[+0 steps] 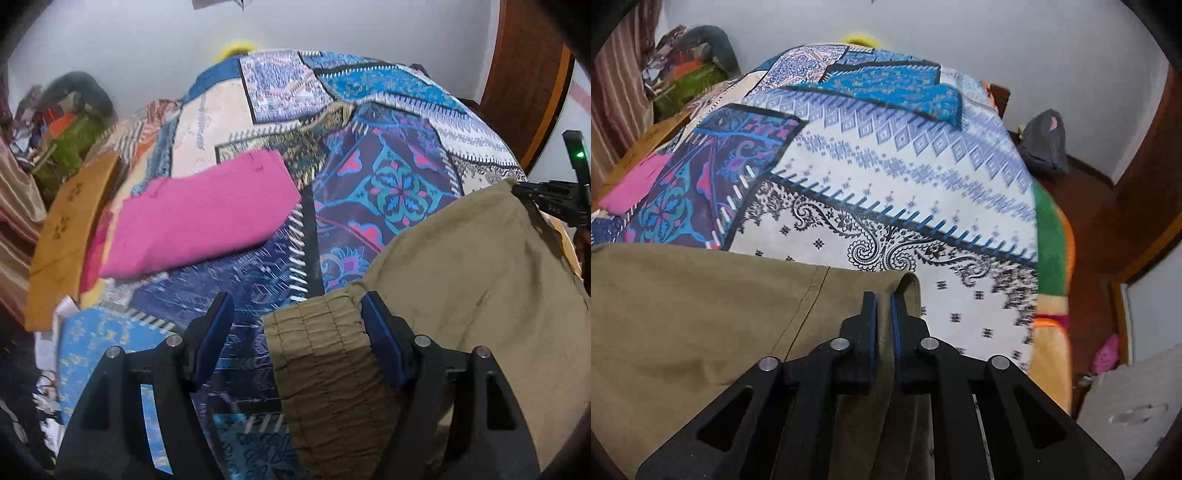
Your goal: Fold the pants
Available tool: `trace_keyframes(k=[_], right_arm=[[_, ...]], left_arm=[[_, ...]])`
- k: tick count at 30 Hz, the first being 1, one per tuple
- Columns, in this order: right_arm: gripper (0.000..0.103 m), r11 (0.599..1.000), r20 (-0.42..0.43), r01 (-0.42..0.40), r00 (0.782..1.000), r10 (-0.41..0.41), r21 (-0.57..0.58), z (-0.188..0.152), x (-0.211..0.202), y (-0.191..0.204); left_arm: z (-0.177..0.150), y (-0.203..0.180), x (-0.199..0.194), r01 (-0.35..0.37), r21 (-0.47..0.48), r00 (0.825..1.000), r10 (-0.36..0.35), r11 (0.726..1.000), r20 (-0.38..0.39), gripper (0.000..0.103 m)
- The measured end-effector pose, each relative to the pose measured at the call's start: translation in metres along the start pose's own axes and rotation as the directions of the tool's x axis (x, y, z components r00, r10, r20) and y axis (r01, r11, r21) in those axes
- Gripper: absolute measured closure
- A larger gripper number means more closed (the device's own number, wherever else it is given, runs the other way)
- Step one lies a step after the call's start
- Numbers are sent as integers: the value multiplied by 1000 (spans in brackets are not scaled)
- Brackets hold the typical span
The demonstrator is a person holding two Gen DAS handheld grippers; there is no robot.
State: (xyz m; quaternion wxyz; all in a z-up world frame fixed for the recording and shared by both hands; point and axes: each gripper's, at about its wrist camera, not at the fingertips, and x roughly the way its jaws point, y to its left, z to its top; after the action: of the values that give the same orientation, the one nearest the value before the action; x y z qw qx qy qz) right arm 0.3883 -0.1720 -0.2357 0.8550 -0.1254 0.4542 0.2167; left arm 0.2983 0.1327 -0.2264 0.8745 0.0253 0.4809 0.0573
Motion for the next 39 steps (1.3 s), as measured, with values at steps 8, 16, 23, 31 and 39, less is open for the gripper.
trace_keyframes(k=[8, 16, 23, 31, 39], right_arm=[[74, 978, 94, -199, 974, 204, -53, -5, -78, 49], [74, 912, -75, -389, 921, 383, -131, -20, -56, 132], [74, 919, -106, -377, 925, 366, -119, -56, -67, 122], [74, 947, -90, -319, 945, 314, -46, -99, -101, 87], [74, 970, -102, -241, 965, 241, 20, -130, -124, 63]], left_arm=[[10, -25, -55, 140, 20, 987, -141, 990, 79, 31], [-13, -74, -21, 222, 70, 973, -216, 973, -84, 38], [-36, -61, -29, 175, 70, 984, -172, 982, -43, 38], [-71, -20, -58, 106, 6, 994, -106, 994, -27, 37], [-99, -1, -96, 99, -49, 995, -98, 994, 10, 32]])
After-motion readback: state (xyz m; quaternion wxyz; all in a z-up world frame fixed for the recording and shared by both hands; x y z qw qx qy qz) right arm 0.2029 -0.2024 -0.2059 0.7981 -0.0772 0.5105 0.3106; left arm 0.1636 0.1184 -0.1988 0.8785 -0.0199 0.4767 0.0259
